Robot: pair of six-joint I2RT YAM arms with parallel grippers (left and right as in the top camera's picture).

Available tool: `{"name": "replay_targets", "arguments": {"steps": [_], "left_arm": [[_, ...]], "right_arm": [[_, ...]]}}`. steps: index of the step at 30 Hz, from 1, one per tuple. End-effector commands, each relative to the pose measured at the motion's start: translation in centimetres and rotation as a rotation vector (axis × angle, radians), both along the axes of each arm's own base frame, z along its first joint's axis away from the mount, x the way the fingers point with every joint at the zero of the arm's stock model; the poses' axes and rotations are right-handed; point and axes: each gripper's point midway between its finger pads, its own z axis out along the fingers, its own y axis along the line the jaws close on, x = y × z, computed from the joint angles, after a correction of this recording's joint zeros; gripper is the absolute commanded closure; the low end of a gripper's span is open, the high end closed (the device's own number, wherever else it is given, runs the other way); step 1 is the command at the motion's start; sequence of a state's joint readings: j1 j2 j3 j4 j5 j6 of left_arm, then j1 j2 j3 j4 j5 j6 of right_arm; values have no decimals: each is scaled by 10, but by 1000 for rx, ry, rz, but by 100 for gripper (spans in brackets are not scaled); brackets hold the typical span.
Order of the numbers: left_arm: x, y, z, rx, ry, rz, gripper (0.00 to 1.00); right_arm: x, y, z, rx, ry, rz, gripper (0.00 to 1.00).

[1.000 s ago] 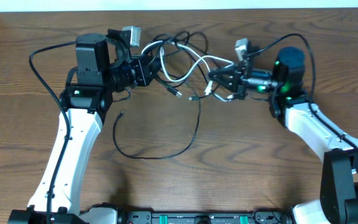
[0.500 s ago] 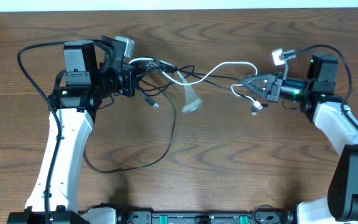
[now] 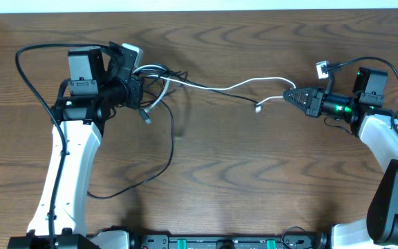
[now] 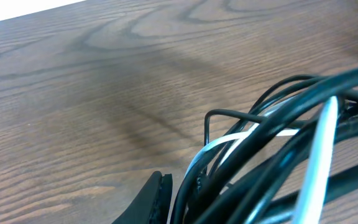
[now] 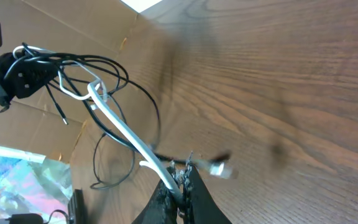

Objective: Untangle cables

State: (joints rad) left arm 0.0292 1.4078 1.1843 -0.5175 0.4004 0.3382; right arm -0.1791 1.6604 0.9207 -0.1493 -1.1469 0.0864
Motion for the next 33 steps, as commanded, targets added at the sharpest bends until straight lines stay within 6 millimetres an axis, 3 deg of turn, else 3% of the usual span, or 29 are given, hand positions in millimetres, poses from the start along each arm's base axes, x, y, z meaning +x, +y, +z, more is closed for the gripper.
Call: {"name": "replay_targets", "arguments": {"steps": [1,4,7,15,24,33], "left_arm": [[-1,-7,14,2,-40,-29,83],[-4,-20,15,-6,-49,-86,83],[-6,-29,15,10,-57,-127,83],[-16,-71,15,81,-104,-316,84],[-30,-109,15,149,-161,-500,83],[-43,-136,15,171,-187,-608,83]], "right_arm": [[0,0,2,-21,-28,3,57],[0,3,2,-20,-28,11,29],[-1,8,3,-17,-37,26,19],[-17,60,46,85,-312,285,23],[-38,129,74,90,-584,488,15],[-57,172,89,97,-755,581,14]]}}
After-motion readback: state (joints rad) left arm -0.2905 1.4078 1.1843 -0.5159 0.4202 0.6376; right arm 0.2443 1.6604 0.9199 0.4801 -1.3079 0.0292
